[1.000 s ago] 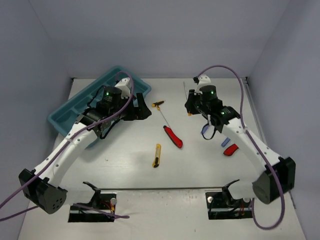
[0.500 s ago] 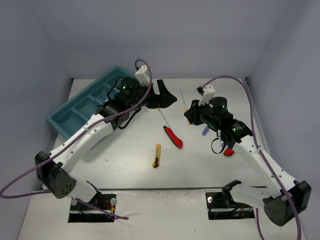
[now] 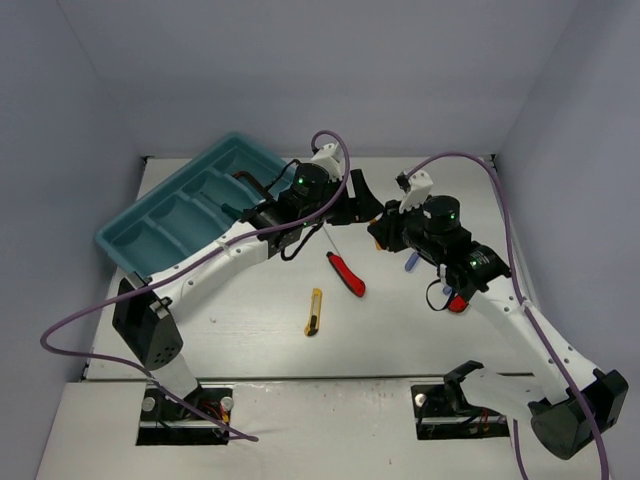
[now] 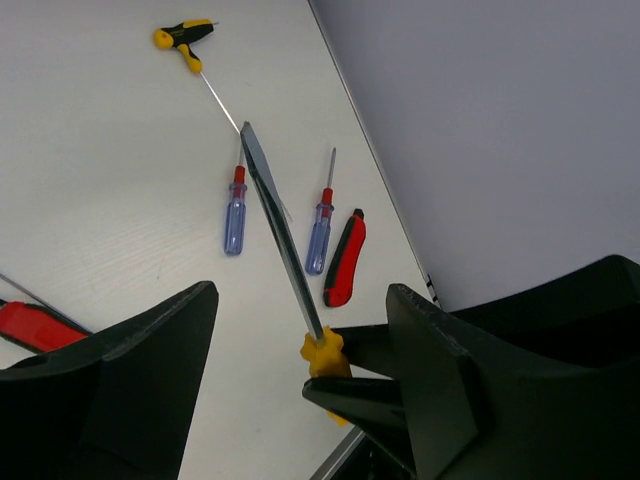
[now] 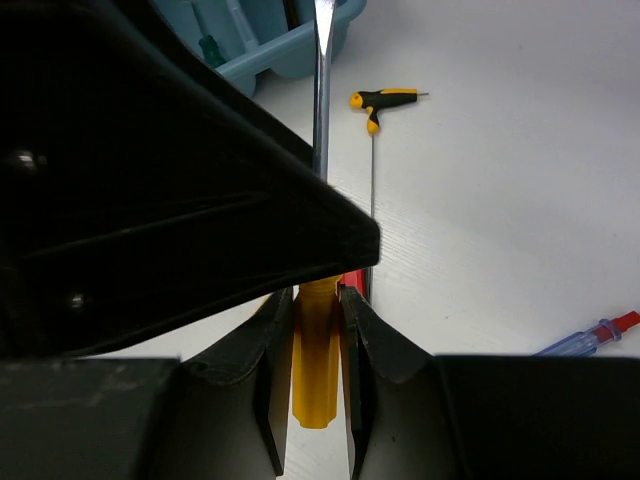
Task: Sort the tools into containers
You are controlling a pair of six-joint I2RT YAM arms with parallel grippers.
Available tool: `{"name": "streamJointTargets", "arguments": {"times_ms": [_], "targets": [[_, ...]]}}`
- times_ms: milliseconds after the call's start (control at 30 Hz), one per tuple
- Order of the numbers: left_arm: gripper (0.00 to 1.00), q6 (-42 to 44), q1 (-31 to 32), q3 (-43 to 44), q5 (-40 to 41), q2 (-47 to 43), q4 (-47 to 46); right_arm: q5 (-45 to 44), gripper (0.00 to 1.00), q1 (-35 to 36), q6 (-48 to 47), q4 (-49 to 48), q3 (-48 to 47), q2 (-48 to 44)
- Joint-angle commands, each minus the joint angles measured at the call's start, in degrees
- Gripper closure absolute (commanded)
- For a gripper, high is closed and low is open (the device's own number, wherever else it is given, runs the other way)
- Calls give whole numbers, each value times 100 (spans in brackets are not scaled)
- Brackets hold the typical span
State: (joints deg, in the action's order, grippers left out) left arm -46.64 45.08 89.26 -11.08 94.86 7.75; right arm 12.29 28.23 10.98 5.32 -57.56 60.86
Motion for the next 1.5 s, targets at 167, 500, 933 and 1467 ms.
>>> {"name": "streamJointTargets", "arguments": {"times_ms": [167,500,933,1467], "targets": [[77,-415,106,312,329,41,-971,146,99,42,-44,-637,26,-163],[100,-455,101,85,431,-59,-1056,130,76,42,-21,-652,70,-168],[100,-27,-1339,-54,876,-503,192,-795,13,7,-17,-129,87,-649],[100,542,-3742,1507,1398,1137,1782,-1832,11,-19,303,645,410,-1119]]}}
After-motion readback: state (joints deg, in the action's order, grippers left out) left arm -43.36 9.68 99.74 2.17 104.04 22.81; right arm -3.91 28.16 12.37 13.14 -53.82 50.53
